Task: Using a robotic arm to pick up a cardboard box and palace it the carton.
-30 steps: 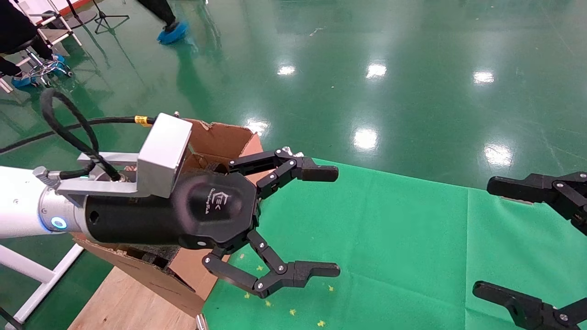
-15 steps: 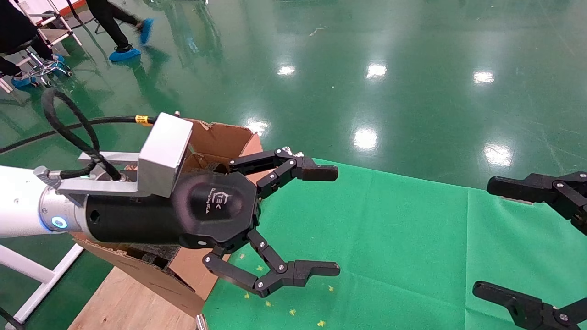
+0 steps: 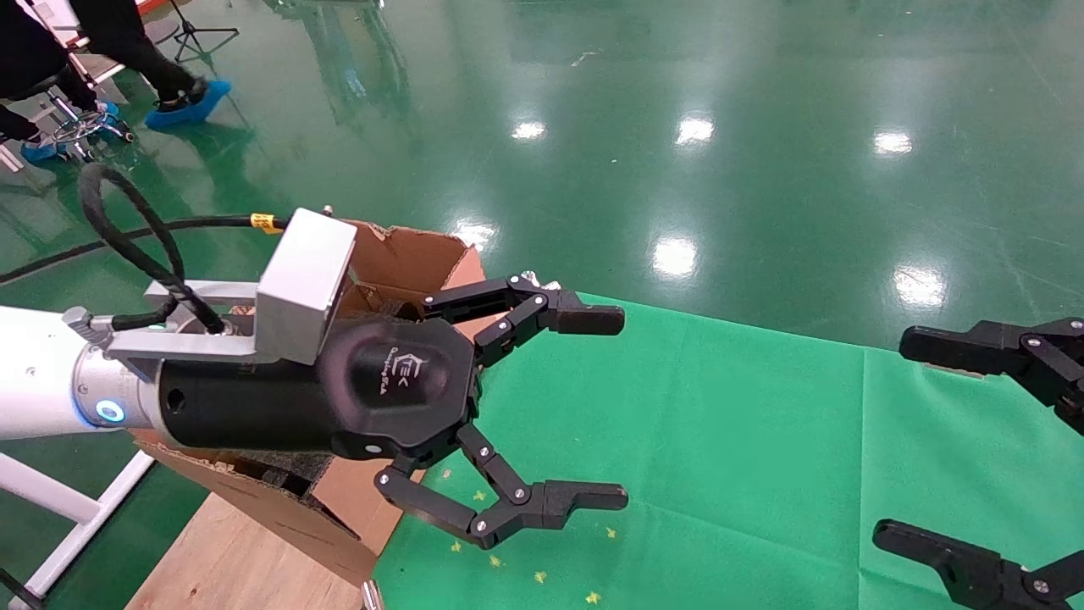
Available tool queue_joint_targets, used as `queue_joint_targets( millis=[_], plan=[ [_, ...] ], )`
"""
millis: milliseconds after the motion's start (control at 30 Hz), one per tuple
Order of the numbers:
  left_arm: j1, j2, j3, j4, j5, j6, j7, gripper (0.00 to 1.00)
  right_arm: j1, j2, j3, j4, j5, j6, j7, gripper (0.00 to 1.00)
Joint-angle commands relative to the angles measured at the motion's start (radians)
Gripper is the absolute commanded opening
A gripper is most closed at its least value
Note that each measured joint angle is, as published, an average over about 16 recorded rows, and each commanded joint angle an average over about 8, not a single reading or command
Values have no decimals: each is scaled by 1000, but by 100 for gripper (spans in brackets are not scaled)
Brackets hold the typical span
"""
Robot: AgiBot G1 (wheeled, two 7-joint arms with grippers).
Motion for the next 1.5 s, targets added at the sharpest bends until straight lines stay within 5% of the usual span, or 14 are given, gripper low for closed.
queue_joint_targets(
  millis=[33,1500],
  plan=[
    [0,0,0,0,0,0,0,100,0,0,0,0,0,0,0,100],
    [0,0,0,0,0,0,0,100,0,0,0,0,0,0,0,100]
  ],
)
